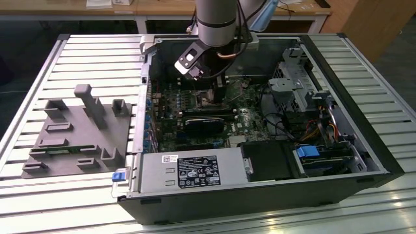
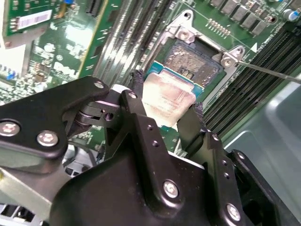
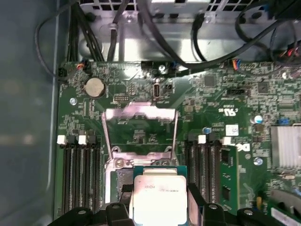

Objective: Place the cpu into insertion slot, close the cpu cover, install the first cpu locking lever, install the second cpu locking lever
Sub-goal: 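Place the cpu into insertion slot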

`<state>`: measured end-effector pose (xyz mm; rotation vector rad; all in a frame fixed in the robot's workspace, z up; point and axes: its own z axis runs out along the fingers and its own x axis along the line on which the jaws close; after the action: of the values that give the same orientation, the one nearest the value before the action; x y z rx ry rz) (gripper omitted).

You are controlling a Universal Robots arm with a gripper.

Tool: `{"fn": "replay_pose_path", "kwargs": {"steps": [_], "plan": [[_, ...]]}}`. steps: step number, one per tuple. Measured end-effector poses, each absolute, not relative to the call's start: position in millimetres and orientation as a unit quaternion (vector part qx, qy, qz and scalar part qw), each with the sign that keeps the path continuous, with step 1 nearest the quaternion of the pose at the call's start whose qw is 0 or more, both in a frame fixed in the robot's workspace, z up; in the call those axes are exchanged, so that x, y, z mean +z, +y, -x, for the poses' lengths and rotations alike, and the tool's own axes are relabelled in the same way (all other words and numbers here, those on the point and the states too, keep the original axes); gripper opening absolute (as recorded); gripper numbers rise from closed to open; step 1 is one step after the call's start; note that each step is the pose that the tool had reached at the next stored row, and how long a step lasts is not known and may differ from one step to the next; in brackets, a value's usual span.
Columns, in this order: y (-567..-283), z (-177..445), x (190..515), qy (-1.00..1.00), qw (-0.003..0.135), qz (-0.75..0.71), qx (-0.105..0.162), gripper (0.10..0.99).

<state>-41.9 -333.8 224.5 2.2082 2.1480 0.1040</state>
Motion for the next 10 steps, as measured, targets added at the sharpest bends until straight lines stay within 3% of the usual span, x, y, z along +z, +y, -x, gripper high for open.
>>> {"fn": "replay_pose_path", "kwargs": {"steps": [10], "plan": [[-326.5,46.7,214.2,0.697,0.030,-0.716,0.034,0.537]]}}
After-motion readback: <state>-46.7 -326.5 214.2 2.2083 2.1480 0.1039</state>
